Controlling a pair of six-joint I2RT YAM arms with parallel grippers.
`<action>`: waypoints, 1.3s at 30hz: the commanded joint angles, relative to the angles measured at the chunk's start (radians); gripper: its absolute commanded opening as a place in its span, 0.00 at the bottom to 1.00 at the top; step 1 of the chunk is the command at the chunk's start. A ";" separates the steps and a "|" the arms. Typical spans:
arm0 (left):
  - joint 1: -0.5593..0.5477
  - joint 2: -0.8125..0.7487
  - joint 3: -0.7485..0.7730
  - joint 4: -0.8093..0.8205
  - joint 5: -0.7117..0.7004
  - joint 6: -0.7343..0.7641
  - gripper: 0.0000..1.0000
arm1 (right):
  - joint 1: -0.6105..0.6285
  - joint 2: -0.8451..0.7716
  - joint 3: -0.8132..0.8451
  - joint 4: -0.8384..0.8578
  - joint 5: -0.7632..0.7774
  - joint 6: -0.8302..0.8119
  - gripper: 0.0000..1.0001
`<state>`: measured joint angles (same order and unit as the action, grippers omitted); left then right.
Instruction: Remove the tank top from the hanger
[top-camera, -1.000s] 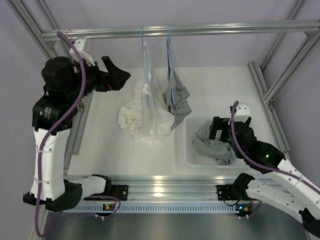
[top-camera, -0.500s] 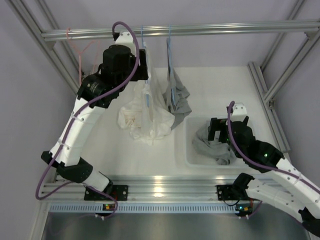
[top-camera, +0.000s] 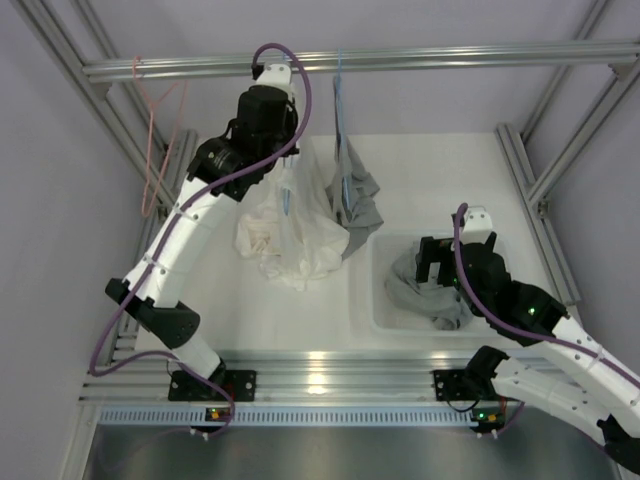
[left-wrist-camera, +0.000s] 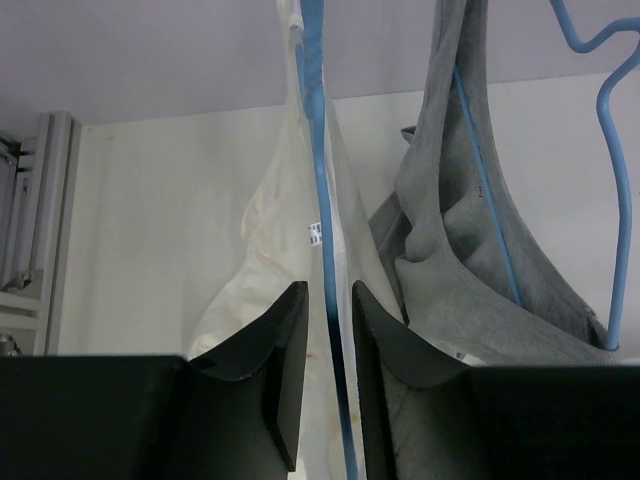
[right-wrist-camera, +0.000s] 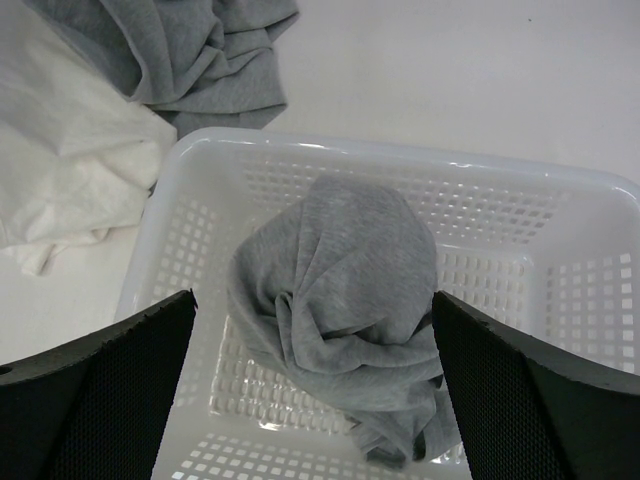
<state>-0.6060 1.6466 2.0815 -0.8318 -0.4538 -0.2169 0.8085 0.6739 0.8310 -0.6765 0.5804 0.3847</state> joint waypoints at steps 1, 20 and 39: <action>-0.001 0.007 0.051 0.074 -0.014 0.017 0.29 | -0.014 -0.014 -0.007 0.054 -0.005 -0.017 1.00; -0.003 -0.149 -0.046 0.224 -0.123 0.056 0.00 | -0.014 -0.054 -0.041 0.084 -0.016 -0.015 0.99; -0.001 -0.793 -0.609 0.100 0.150 -0.067 0.00 | 0.001 0.104 0.192 0.489 -0.783 -0.122 0.99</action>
<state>-0.6067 0.9363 1.4860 -0.7120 -0.3794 -0.2581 0.8089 0.6956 0.9287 -0.3878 0.0429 0.2729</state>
